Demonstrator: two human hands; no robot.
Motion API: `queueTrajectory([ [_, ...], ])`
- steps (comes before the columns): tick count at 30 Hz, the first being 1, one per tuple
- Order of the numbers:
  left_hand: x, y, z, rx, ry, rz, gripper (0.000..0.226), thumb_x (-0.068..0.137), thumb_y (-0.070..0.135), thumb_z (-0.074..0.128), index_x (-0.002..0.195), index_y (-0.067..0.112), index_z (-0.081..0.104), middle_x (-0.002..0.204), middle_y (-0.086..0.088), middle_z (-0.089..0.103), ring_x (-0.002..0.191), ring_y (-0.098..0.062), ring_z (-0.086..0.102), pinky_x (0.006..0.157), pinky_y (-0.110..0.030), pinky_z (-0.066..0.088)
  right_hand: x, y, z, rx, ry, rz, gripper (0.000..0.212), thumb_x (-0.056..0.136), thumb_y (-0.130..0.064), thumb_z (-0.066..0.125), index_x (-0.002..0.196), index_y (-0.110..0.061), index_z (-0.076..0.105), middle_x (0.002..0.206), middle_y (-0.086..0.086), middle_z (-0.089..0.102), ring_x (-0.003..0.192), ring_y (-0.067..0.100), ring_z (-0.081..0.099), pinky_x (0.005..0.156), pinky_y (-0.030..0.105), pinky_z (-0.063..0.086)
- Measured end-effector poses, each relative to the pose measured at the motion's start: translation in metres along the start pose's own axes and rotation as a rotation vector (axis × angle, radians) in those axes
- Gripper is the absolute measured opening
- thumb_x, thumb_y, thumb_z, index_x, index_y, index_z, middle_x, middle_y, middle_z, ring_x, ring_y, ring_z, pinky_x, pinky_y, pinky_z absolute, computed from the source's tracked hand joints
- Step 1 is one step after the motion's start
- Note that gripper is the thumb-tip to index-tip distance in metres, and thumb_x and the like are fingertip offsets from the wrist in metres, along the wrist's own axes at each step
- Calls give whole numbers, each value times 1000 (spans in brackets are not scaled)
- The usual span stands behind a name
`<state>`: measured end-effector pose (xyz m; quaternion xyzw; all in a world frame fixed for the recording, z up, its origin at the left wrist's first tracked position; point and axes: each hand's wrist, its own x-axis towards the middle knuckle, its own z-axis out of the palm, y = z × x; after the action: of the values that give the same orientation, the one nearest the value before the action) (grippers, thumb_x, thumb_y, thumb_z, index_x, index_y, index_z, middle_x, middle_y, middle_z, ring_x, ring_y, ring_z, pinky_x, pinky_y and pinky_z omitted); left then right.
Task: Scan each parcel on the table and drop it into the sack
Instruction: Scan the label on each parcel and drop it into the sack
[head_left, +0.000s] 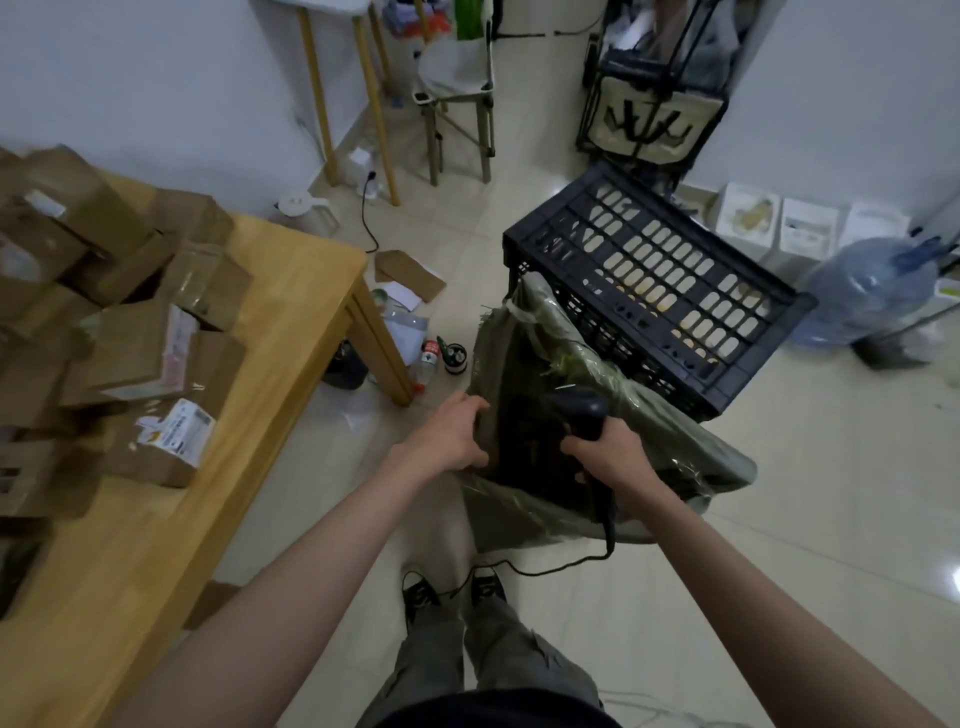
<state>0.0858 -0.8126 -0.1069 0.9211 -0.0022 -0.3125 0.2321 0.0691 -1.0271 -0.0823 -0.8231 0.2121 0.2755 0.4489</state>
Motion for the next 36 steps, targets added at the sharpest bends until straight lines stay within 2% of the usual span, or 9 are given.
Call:
queueTrajectory([
  [6, -34, -36, -43, 98, 131, -81, 77, 75, 30, 82, 141, 24, 45, 140, 0, 44, 124, -22, 50, 99, -39, 47, -1, -55, 27, -57, -111, -123, 21, 88, -11, 70, 109, -10, 68, 96, 6, 70, 71, 20, 66, 76, 49, 63],
  [11, -82, -83, -75, 119, 225, -201, 81, 78, 28, 80, 147, 24, 38, 139, -1, 43, 121, -24, 52, 88, -35, 49, -14, -114, 72, -185, -192, -262, 16, 87, -16, 69, 101, -11, 67, 95, 12, 70, 85, 25, 68, 83, 44, 61],
  [14, -116, -115, -90, 73, 278, -278, 80, 80, 25, 78, 148, 24, 36, 140, 0, 43, 120, -24, 53, 75, -32, 44, -28, -143, 103, -263, -251, -380, 6, 89, -14, 68, 84, -15, 64, 80, 8, 67, 76, 22, 67, 71, 35, 57],
  [17, -150, -152, -100, 34, 326, -356, 80, 80, 25, 76, 148, 25, 34, 143, -1, 41, 119, -25, 54, 81, -36, 49, -44, -170, 135, -353, -340, -455, 12, 90, -12, 65, 78, -15, 63, 71, 5, 63, 62, 16, 62, 51, 19, 53],
  [21, -199, -200, -103, 14, 394, -469, 80, 79, 30, 77, 147, 27, 36, 148, 0, 41, 127, -25, 48, 86, -36, 48, -66, -201, 183, -442, -430, -527, 15, 85, -17, 66, 92, -5, 68, 85, 13, 71, 82, 31, 71, 74, 44, 63],
  [24, -234, -236, -102, -25, 413, -530, 74, 80, 33, 77, 142, 31, 38, 147, 3, 43, 125, -23, 49, 85, -40, 52, -85, -219, 220, -510, -493, -567, 9, 87, -11, 64, 80, -5, 61, 74, 9, 59, 69, 23, 63, 49, 21, 48],
  [26, -255, -258, -100, -67, 411, -564, 80, 81, 32, 77, 148, 31, 33, 147, 3, 42, 125, -22, 50, 85, -38, 52, -96, -228, 246, -524, -532, -562, 8, 89, -9, 63, 86, -2, 66, 76, 9, 59, 64, 17, 58, 41, 15, 42],
  [30, -290, -300, -98, -125, 411, -614, 80, 82, 35, 78, 149, 30, 34, 147, 2, 43, 129, -22, 47, 97, -40, 49, -116, -240, 294, -549, -583, -585, 21, 88, -10, 67, 103, 3, 71, 88, 16, 66, 73, 21, 65, 51, 23, 50],
  [36, -331, -348, -93, -120, 443, -672, 69, 81, 40, 76, 141, 28, 42, 136, 3, 49, 120, -20, 51, 82, -33, 49, -144, -250, 356, -495, -647, -595, 17, 89, -14, 70, 104, -7, 70, 103, 14, 69, 91, 26, 69, 63, 33, 63],
])
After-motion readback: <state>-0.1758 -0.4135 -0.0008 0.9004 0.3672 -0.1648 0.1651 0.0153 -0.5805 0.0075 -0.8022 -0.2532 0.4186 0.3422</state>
